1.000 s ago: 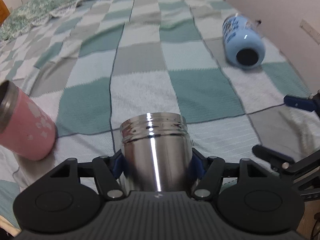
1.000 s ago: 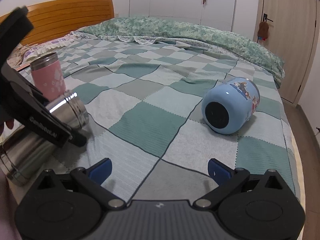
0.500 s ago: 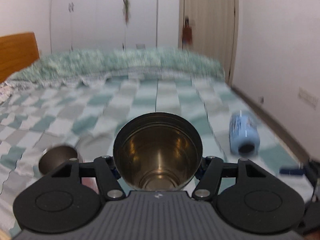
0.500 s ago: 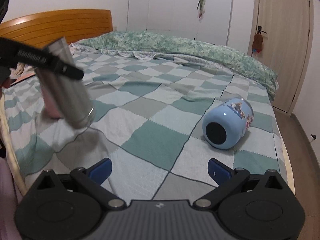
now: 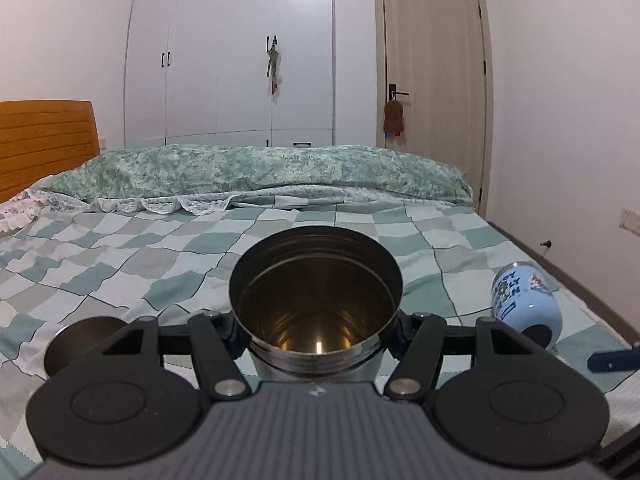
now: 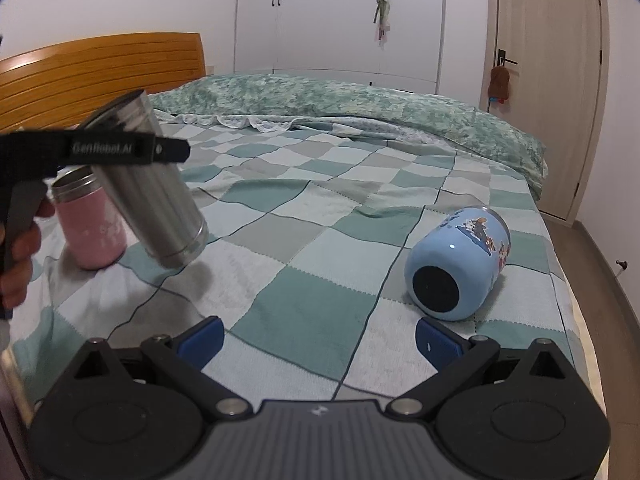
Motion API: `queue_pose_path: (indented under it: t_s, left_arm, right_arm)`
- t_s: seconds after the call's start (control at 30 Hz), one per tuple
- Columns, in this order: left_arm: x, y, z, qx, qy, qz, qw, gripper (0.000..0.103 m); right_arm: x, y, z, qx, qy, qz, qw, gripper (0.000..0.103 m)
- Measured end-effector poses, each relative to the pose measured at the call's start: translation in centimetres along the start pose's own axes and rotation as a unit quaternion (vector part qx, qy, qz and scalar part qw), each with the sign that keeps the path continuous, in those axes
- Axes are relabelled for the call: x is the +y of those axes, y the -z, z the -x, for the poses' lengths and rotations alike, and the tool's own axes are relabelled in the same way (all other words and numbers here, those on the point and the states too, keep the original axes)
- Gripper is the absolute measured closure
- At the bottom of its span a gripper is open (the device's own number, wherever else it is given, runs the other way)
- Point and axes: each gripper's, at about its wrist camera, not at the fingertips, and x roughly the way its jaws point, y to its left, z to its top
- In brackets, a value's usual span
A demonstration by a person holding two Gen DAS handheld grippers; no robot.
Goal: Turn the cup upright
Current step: 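Grasp the silver bottle with the left gripper and rotate it upright, then lower the upright silver bottle onto the bed and open the left gripper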
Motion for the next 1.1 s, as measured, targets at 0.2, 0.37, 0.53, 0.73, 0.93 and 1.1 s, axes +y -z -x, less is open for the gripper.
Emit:
queue_pose_path:
  t_s: [0.2, 0.37, 0.53, 0.73, 0.93, 1.1]
  left_arm:
    - [-0.2, 0.7, -1.5, 0.020, -0.003, -0.021, 0.9996, 0.039]
    - [-0.8, 1.6, -3.3, 0.052, -0.002, -0.038, 0.9980, 0.039]
    - [-1.5, 2.3, -3.3, 0.038, 0.003, -0.063, 0.9973, 0.040]
    - [-2.1, 2.4, -3.4, 0.041, -0.005, -0.084, 0.9956, 0.017]
    - [-2.5, 2.2, -2.1, 0.020, 0.001, -0.093, 0.9954, 0.001]
    - [-1.9, 1.3, 0.2, -0.002, 0.015, -0.071, 0.9974, 0.000]
  right_arm:
    - [-0.3, -0.5, -1.3, 0.000, 0.014, -0.008, 1.000, 0.001]
    - [-0.7, -0.7, -2.4, 0.005, 0.020, -0.014, 1.000, 0.001]
    - [-1.0, -0.4, -2.8, 0.009, 0.024, -0.017, 1.000, 0.001]
    - [-1.1, -0.4, -2.8, 0.010, 0.025, -0.018, 0.999, 0.001]
    - [-1.0, -0.3, -2.5, 0.008, 0.026, -0.020, 0.999, 0.001]
    - [-0.8, -0.3, -1.3, -0.001, 0.029, -0.023, 0.999, 0.001]
